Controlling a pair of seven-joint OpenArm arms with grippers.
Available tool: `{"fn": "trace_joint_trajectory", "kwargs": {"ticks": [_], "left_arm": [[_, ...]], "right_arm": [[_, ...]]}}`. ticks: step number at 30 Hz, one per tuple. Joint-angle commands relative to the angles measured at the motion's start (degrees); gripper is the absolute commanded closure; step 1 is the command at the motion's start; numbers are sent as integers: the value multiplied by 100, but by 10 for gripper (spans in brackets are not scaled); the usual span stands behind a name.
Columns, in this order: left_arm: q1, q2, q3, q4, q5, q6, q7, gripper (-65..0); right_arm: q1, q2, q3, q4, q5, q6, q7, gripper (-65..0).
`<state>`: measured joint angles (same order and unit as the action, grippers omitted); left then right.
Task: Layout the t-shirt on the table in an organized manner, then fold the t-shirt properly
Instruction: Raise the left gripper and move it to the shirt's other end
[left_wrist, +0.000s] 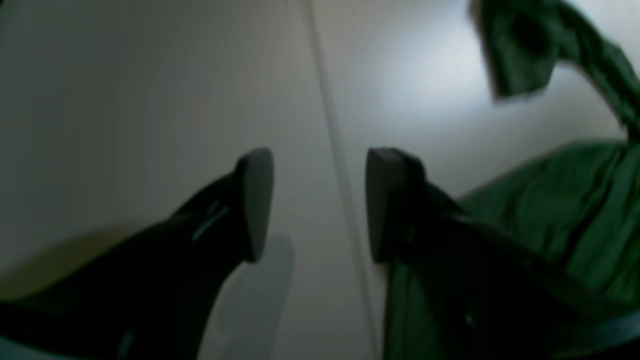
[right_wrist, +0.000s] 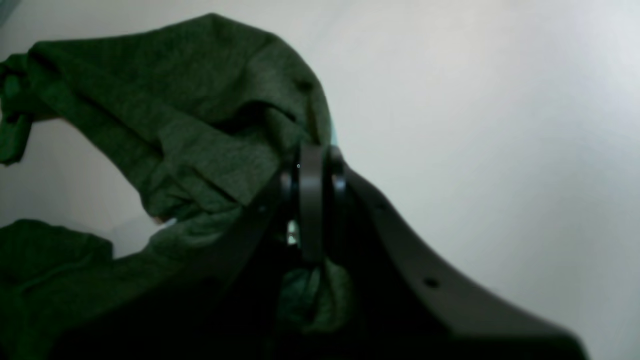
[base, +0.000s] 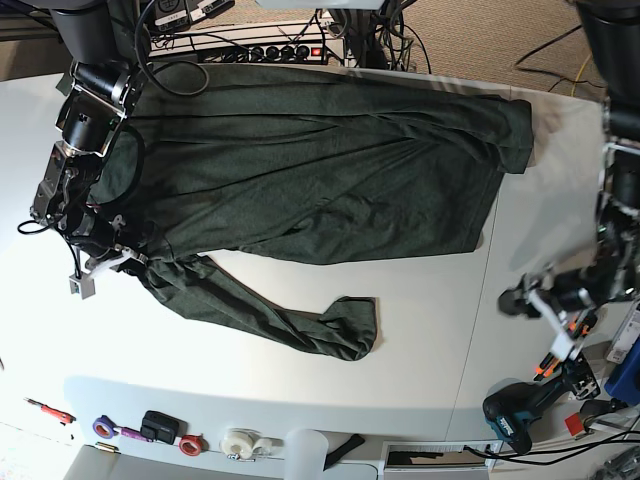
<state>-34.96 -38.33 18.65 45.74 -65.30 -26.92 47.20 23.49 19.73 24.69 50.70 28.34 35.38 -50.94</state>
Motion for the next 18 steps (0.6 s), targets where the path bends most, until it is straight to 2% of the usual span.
{"fn": "trace_joint_trajectory", "kwargs": {"ticks": [1, 4, 7, 10, 14, 18], "left_arm": [[-48, -166, -44, 61, -282, -125, 61, -313], [313, -341, -44, 61, -529, -236, 208, -313], [654, -356, -44, 61, -721, -302, 271, -313], [929, -302, -44, 61, -1132, -319, 433, -313], [1139, -164, -44, 63, -1526, -516, 682, -313], [1196, -7, -44, 63, -1727, -590, 916, -313]], "right_arm": [[162, 74, 11, 94, 76, 35, 109, 0], [160, 39, 11, 94, 72, 35, 105, 0], [160, -9, 11, 94, 72, 37, 98, 0], [160, -37, 11, 94, 72, 37, 76, 0], [160, -37, 11, 94, 72, 37, 28, 0], [160, -37, 11, 94, 72, 37, 20, 0]]}}
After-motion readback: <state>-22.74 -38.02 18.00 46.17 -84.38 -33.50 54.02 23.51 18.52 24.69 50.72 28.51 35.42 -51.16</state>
